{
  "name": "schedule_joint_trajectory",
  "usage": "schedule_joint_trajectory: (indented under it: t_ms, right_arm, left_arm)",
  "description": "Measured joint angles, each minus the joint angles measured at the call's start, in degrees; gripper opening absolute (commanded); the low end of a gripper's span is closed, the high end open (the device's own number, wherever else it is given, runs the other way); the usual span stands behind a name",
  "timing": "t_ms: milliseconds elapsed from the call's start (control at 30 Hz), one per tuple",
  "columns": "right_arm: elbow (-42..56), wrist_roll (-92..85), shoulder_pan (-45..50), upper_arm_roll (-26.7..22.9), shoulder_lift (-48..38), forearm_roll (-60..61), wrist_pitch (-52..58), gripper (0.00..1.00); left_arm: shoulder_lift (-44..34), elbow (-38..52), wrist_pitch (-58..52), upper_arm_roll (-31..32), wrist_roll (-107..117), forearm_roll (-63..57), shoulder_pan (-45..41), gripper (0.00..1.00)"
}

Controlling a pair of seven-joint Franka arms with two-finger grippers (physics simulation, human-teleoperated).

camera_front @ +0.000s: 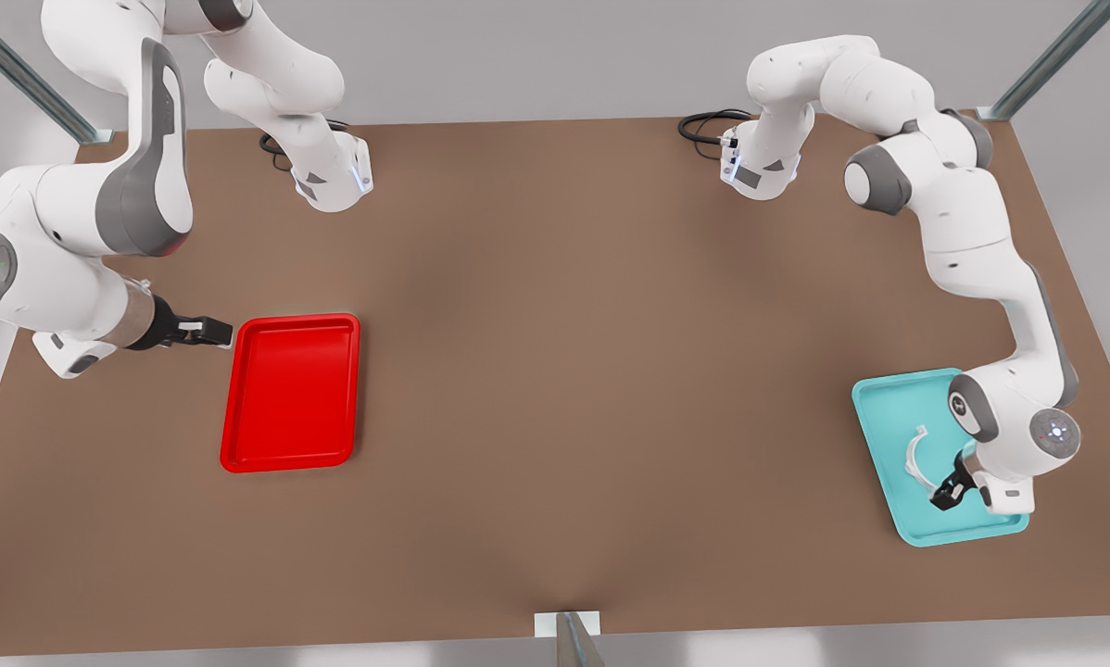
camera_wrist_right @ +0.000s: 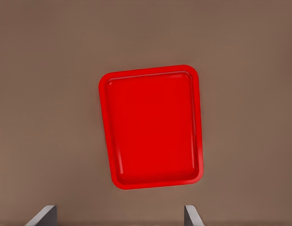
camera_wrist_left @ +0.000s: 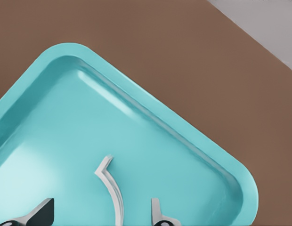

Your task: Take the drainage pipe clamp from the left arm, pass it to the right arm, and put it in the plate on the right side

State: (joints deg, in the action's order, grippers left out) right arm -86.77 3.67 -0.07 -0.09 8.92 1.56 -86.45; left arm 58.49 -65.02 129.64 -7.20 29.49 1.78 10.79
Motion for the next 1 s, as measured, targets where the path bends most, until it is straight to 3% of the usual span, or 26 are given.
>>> schedule_joint_trajectory:
  t_ms: [333, 400, 600, 667, 733, 900, 1000]
  right_arm:
    - [-0.68, 0.24, 0.15, 0.00, -0.04, 0.06, 0.02, 1.00]
    - [-0.70, 0.29, 0.24, 0.00, 0.00, 0.07, 0.02, 1.00]
    - [-0.79, 0.39, 0.33, 0.00, 0.01, 0.08, 0.03, 1.00]
    - [-0.86, 0.41, 0.33, 0.00, 0.01, 0.08, 0.03, 1.00]
    - [-1.12, 0.44, 0.31, 0.00, -0.08, 0.08, 0.03, 1.00]
    - [-1.23, 0.49, 0.23, 0.00, -0.12, 0.08, 0.03, 1.00]
    - [-1.24, 0.51, 0.27, 0.00, -0.08, 0.08, 0.04, 1.00]
  left_arm:
    - [0.69, -0.04, 2.11, 0.17, 8.73, -0.16, -0.28, 1.00]
    - [1.18, 0.02, 2.33, 0.17, 10.00, -0.17, -0.25, 0.92]
    - [3.19, 0.78, 4.08, 0.11, 12.86, -0.24, 0.16, 0.91]
    - [3.47, 0.95, 4.85, 0.09, 13.54, -0.25, 0.45, 0.82]
    - [3.54, 0.99, 5.38, 0.11, 14.18, -0.29, 0.52, 0.64]
    - [3.47, 1.01, 6.09, 0.09, 15.54, -0.33, 0.61, 0.40]
    - [3.52, 1.01, 6.31, 0.08, 16.26, -0.44, 0.60, 0.37]
